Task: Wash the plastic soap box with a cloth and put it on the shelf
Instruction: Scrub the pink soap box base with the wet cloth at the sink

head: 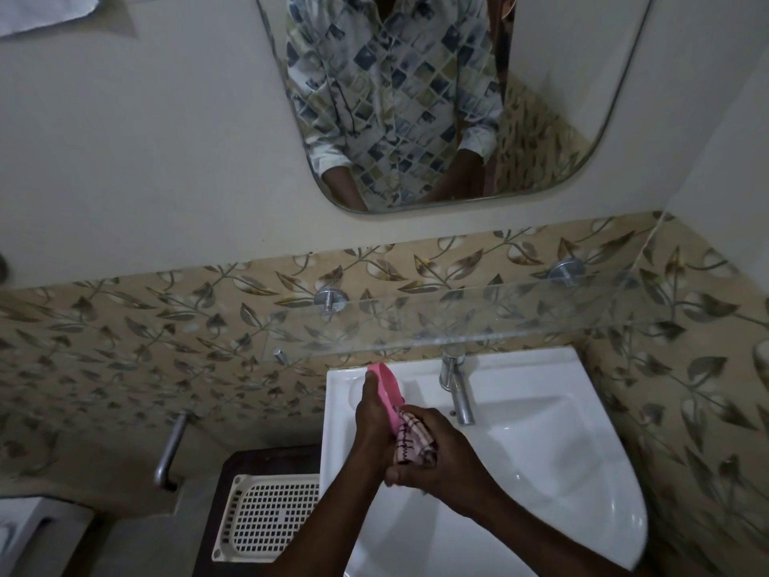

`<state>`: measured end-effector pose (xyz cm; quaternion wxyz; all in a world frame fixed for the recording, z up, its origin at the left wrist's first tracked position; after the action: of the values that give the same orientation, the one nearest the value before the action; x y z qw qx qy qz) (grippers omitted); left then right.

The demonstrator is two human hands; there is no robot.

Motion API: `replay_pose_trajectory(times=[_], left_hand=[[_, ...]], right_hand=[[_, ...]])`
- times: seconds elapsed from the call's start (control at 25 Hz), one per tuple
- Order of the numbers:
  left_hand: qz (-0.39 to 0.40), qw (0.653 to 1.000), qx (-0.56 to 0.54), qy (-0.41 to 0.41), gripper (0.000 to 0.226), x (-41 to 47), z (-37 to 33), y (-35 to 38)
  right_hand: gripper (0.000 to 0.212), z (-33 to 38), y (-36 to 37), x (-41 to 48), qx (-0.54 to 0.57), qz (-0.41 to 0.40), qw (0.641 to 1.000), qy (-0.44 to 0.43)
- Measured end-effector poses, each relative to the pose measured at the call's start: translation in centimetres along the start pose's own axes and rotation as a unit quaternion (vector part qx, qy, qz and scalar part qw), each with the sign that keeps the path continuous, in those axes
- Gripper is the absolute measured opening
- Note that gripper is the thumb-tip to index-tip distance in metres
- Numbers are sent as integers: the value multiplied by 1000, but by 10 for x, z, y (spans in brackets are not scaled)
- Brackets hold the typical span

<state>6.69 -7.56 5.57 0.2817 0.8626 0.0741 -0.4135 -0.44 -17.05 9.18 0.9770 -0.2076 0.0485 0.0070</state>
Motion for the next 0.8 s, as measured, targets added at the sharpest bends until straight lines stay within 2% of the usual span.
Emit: replay_pose_trajectory(times=[0.08, 0.16, 0.24, 0.36, 0.44, 0.52, 0.64, 0.72, 0.8], left_hand=[[-13, 1000, 21, 14, 66, -3, -1, 1], [8, 1000, -13, 3, 69, -6, -4, 7], [31, 998, -57, -13, 69, -7, -8, 14], [33, 997, -61, -22, 68, -9, -6, 19], [25, 998, -56, -22, 67, -11, -1, 17], [26, 998, -49, -13, 67, -11, 0, 15], [29, 999, -34, -23, 71, -4, 2, 10], [26, 1000, 13, 7, 68, -1, 2, 7], [55, 993, 70, 74, 71, 0, 2, 9]], right_hand=[[71, 0, 2, -3, 50, -50, 997, 15], [49, 0, -9, 0, 35, -107, 994, 6], [41, 2, -22, 4, -19, -125, 992, -16], [37, 8, -22, 3, -130, -97, 985, -65], [26, 12, -21, 3, -129, -79, 985, -82], [25, 13, -28, 8, -132, -73, 985, -84], [26, 14, -24, 10, -180, -19, 977, -111], [19, 17, -23, 12, -131, -2, 989, -73], [17, 16, -27, 26, 7, 3, 1000, 12]])
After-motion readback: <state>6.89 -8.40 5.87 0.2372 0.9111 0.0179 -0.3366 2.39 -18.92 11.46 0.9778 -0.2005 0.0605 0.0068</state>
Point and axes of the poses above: each hand's wrist, its own x-axis towards the middle knuckle, its own y-axis out of the palm, z = x × y, the point moved 7 cm from there along x, towards the middle knuckle, and after that the axes turned 11 degrees about -x, right-handed, at the moved point
